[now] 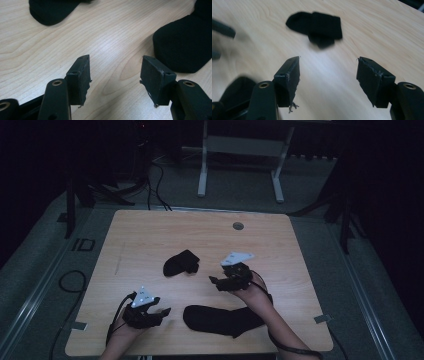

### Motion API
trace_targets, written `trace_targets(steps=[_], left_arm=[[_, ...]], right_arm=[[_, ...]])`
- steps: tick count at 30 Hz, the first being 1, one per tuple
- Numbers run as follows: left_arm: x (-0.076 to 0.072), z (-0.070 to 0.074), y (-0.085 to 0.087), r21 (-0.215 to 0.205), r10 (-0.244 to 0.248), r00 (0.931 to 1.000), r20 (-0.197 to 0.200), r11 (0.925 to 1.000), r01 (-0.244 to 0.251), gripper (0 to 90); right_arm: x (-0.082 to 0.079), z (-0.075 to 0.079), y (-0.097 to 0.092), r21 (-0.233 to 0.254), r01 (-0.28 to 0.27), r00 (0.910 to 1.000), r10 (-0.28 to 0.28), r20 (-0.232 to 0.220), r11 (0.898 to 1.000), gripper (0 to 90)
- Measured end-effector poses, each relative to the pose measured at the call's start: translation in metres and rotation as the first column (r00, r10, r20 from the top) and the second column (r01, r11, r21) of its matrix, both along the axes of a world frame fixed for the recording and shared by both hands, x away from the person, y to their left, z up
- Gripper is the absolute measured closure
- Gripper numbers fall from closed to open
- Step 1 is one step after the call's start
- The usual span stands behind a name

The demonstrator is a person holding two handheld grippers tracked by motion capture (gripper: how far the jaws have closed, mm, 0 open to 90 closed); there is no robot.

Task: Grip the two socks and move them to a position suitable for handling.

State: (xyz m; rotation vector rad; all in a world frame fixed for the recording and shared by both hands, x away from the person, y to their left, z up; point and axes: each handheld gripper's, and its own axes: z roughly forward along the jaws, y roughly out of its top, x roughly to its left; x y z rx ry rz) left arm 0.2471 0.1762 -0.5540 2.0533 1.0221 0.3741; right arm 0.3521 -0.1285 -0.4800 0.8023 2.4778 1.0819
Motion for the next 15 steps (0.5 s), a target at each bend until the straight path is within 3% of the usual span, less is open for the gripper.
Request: trace_targets(steps=[3,4,9,10,15], left_arm=[[0.000,-0.001,0.000,-0.008,0.002,1.0000,0.000,1.0000,-0.002,41.8],[0.000,-0.001,0.001,-0.010,0.001,1.0000,0.001,1.0000,-0.001,41.8],[0.000,-0.001,0.002,-0.025,0.008,1.0000,0.003,0.9997,-0.008,41.8],[0.000,-0.002,0.002,-0.028,0.006,1.0000,0.000,0.9996,-0.006,41.8],[0.000,-0.003,0.006,-0.038,0.012,0.9999,-0.006,0.9992,-0.012,41.8]], right_arm=[[0.023,-0.002,0.030,0.010,-0.022,0.9995,0.023,-0.021,1.000,36.9],[0.023,-0.002,0.030,0.010,-0.022,0.9995,0.023,-0.021,1.000,36.9],[0.054,-0.011,0.070,0.020,-0.022,0.9981,0.023,-0.058,1.000,37.7],[0.054,-0.011,0.070,0.020,-0.022,0.9981,0.023,-0.058,1.000,37.7],[0.076,-0.028,0.106,0.010,-0.012,0.9943,0.013,-0.106,1.000,33.9]])
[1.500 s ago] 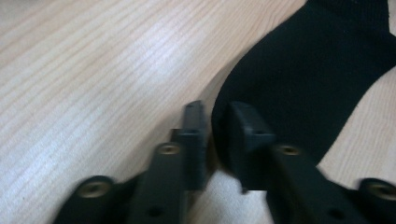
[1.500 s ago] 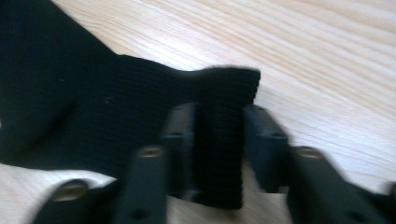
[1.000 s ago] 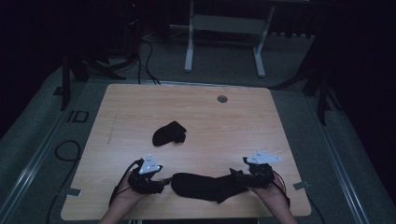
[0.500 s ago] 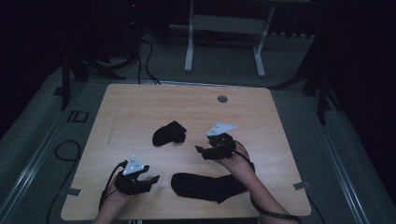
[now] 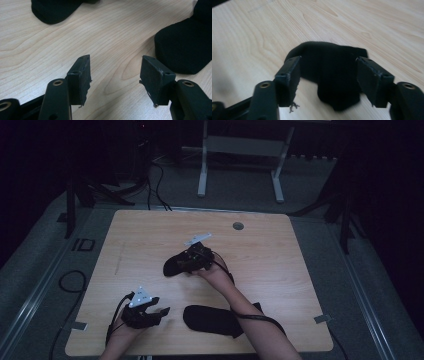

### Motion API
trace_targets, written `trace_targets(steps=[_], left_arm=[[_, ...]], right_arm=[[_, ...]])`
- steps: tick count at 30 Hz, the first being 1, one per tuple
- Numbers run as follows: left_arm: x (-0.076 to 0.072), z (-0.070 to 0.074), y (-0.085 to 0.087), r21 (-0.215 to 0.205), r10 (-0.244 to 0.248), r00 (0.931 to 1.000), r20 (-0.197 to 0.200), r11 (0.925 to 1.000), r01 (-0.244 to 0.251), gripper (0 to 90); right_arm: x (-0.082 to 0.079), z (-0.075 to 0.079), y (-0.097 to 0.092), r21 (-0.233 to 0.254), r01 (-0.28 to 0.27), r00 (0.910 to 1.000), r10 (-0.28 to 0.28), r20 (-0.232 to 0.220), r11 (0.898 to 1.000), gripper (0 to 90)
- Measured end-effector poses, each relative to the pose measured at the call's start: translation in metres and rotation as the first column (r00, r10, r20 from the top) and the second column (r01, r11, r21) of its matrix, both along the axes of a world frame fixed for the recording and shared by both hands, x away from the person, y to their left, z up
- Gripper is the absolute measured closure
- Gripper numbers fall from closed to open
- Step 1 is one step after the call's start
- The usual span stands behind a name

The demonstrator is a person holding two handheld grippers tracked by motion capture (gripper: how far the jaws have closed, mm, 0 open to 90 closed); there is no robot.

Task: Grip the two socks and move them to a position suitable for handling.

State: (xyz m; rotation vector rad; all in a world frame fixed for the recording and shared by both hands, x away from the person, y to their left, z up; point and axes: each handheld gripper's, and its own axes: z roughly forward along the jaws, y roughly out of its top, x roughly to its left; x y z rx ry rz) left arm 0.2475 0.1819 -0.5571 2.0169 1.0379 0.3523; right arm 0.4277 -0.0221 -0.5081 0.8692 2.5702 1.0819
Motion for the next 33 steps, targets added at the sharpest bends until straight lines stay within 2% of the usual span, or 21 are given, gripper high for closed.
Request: trace_targets(steps=[1,2,5,7,8,11,12,14,18,20,25,26,30,33], left_arm=[[0.000,0.000,0.000,0.000,0.000,1.0000,0.000,1.0000,0.000,41.8],[0.000,-0.001,0.001,-0.006,0.000,1.0000,-0.002,1.0000,0.000,41.8],[0.000,-0.002,0.002,-0.007,0.000,1.0000,-0.007,1.0000,0.000,41.8],[0.000,-0.002,0.002,-0.007,0.000,1.0000,-0.007,1.0000,0.000,41.8],[0.001,-0.003,0.003,-0.010,0.003,1.0000,-0.006,0.9999,-0.003,41.8],[0.001,-0.003,0.003,-0.013,0.005,1.0000,-0.008,0.9999,-0.005,41.7],[0.001,-0.003,0.004,-0.014,0.009,0.9999,-0.005,0.9999,-0.009,41.7],[0.001,-0.003,0.003,-0.015,0.008,1.0000,-0.006,0.9999,-0.008,41.7],[0.000,-0.002,0.002,-0.010,0.002,1.0000,-0.001,1.0000,-0.002,41.7],[0.001,-0.003,0.000,-0.009,0.001,1.0000,-0.007,1.0000,-0.001,41.7],[0.001,-0.004,0.000,-0.008,0.001,1.0000,-0.009,1.0000,-0.001,41.7],[0.001,-0.004,0.001,-0.010,0.005,0.9999,-0.009,0.9999,-0.005,41.7],[0.002,-0.005,0.001,-0.009,0.002,0.9999,-0.013,1.0000,-0.002,41.5],[0.002,-0.005,0.000,-0.008,0.000,0.9999,-0.013,1.0000,0.000,41.0]], right_arm=[[0.000,0.000,0.000,0.000,0.000,1.0000,0.000,0.000,1.000,33.9],[0.008,-0.012,0.016,-0.025,0.018,0.9998,-0.019,-0.008,1.000,29.8],[0.014,-0.025,0.030,-0.066,0.038,0.9992,-0.039,-0.009,0.997,28.8],[0.016,-0.030,0.033,-0.079,0.043,0.9990,-0.044,-0.006,0.996,28.8],[0.019,-0.039,0.040,-0.116,0.057,0.9983,-0.058,-0.003,0.992,28.9],[0.021,-0.046,0.044,-0.134,0.058,0.9981,-0.060,-0.012,0.989,29.7],[0.018,-0.050,0.045,-0.142,0.059,0.9982,-0.056,0.019,0.988,33.8],[0.016,-0.049,0.045,-0.138,0.065,0.9977,-0.062,0.028,0.988,47.8],[0.013,-0.048,0.045,-0.151,0.055,0.9978,-0.049,0.045,0.987,65.7],[0.011,-0.048,0.045,-0.166,0.053,0.9963,-0.040,0.076,0.985,73.5],[0.009,-0.043,0.045,-0.183,0.057,0.9949,-0.040,0.092,0.981,80.0],[0.007,-0.034,0.037,-0.155,0.060,0.9944,-0.046,0.095,0.986,80.5],[0.004,-0.013,0.017,-0.105,0.084,0.9906,-0.072,0.117,0.991,80.7],[-0.003,0.004,-0.003,-0.088,0.101,0.9863,-0.088,0.140,0.991,80.7]])
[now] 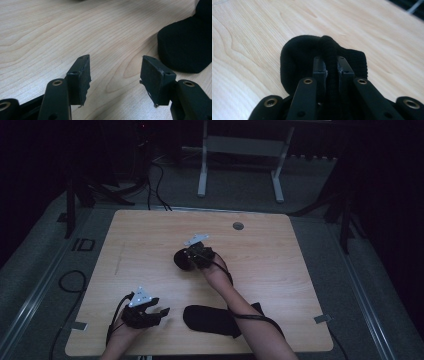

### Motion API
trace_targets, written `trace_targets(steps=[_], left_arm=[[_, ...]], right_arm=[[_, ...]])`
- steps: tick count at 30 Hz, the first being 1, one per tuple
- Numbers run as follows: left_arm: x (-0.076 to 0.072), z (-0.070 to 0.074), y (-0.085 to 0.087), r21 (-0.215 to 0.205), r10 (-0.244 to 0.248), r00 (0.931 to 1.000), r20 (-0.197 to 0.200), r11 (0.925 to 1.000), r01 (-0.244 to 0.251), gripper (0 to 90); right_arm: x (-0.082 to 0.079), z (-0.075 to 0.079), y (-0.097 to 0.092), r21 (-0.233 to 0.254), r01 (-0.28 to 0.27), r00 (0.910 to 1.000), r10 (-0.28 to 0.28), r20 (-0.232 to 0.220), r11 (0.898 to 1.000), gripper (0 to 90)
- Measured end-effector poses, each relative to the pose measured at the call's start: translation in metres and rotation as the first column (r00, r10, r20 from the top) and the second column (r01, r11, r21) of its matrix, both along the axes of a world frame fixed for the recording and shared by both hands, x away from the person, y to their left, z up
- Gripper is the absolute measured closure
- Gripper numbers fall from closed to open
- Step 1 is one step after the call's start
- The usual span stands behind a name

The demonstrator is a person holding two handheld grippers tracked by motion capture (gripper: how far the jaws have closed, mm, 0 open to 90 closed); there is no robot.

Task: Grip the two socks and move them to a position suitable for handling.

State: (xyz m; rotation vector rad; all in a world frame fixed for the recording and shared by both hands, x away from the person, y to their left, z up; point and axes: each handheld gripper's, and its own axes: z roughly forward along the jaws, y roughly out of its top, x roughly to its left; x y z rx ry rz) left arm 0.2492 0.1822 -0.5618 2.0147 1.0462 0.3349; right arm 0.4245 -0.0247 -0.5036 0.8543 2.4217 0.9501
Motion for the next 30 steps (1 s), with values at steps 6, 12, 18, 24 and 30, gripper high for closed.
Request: trace_targets(steps=[6,12,18,24,30], left_arm=[[-0.001,0.003,-0.001,-0.012,0.009,0.9999,0.009,0.9999,-0.009,40.2],[0.000,0.004,-0.003,-0.018,0.021,0.9997,0.010,0.9996,-0.020,39.9],[0.000,0.006,-0.008,-0.033,0.020,0.9996,0.022,0.9993,-0.019,38.0],[0.002,0.006,-0.019,-0.022,-0.021,0.9993,0.031,0.9995,0.021,38.1],[0.008,0.006,-0.031,-0.013,-0.053,0.9983,0.026,0.9985,0.053,38.1]], right_arm=[[-0.022,0.021,-0.043,0.032,0.050,0.9984,-0.051,0.027,0.998,80.7],[-0.051,0.020,-0.084,0.064,0.092,0.9954,-0.094,0.021,0.994,80.6],[-0.066,0.003,-0.109,0.050,0.155,0.9880,-0.155,-0.007,0.987,80.6],[-0.065,-0.022,-0.122,0.017,0.198,0.9785,-0.197,-0.063,0.980,80.4],[-0.060,-0.048,-0.123,-0.019,0.214,0.9702,-0.215,-0.111,0.977,79.3]])
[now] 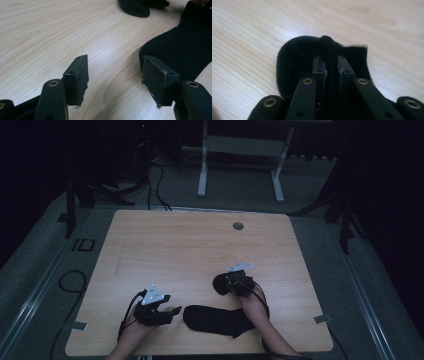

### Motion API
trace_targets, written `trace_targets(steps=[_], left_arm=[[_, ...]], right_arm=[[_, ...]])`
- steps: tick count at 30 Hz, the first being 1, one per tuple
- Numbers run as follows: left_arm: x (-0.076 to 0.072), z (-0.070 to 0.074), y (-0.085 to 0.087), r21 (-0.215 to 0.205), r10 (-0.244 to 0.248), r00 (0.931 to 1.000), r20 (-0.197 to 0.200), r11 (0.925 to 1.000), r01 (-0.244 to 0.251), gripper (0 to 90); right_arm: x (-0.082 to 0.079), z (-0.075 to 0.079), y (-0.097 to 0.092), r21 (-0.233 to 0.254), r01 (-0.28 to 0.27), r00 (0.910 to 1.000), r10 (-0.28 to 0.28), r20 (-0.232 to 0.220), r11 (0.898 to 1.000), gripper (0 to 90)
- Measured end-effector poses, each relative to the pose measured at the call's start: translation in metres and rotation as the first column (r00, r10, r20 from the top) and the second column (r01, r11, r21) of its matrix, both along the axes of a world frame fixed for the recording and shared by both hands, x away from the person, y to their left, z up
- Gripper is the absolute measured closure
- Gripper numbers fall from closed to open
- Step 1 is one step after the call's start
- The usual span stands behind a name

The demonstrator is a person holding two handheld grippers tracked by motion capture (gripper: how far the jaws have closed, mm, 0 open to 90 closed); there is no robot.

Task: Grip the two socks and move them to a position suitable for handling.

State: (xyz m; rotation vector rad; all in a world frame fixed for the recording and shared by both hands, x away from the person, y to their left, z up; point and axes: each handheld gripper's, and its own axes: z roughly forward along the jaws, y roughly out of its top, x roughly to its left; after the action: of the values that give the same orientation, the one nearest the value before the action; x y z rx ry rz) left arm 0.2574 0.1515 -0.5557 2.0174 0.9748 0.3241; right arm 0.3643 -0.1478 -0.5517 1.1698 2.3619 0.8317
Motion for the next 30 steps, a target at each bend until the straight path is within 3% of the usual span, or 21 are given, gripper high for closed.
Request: trace_targets(steps=[5,9,13,16,19,23,30], left_arm=[[0.019,0.003,-0.017,-0.002,-0.034,0.9994,-0.008,0.9994,0.034,38.1],[0.038,0.009,-0.036,0.014,-0.076,0.9969,-0.022,0.9970,0.077,37.5],[0.054,0.012,-0.059,0.039,-0.107,0.9940,-0.025,0.9934,0.108,32.6],[0.065,0.015,-0.072,0.050,-0.129,0.9914,-0.019,0.9902,0.130,31.0],[0.079,0.017,-0.082,0.035,-0.139,0.9899,-0.030,0.9896,0.140,30.2],[0.098,0.015,-0.094,0.057,-0.140,0.9890,-0.048,0.9881,0.143,30.4],[0.114,0.004,-0.109,0.125,-0.164,0.9823,-0.091,0.9767,0.174,34.7]], right_arm=[[0.001,0.000,0.000,0.009,0.005,1.0000,-0.005,-0.008,1.000,76.8],[0.001,0.004,-0.002,0.034,-0.018,0.9990,0.019,-0.040,0.999,58.2],[-0.007,0.021,-0.008,0.032,-0.063,0.9980,0.063,-0.002,0.998,47.5],[-0.007,0.040,-0.023,0.058,-0.041,0.9977,0.038,0.055,0.997,47.0],[0.006,0.049,-0.040,0.106,0.001,0.9991,-0.005,0.042,0.994,47.3],[0.021,0.042,-0.049,0.137,0.011,0.9998,-0.009,-0.016,0.991,47.3],[0.027,0.012,-0.041,0.074,-0.007,0.9962,0.013,-0.087,0.997,57.2]])
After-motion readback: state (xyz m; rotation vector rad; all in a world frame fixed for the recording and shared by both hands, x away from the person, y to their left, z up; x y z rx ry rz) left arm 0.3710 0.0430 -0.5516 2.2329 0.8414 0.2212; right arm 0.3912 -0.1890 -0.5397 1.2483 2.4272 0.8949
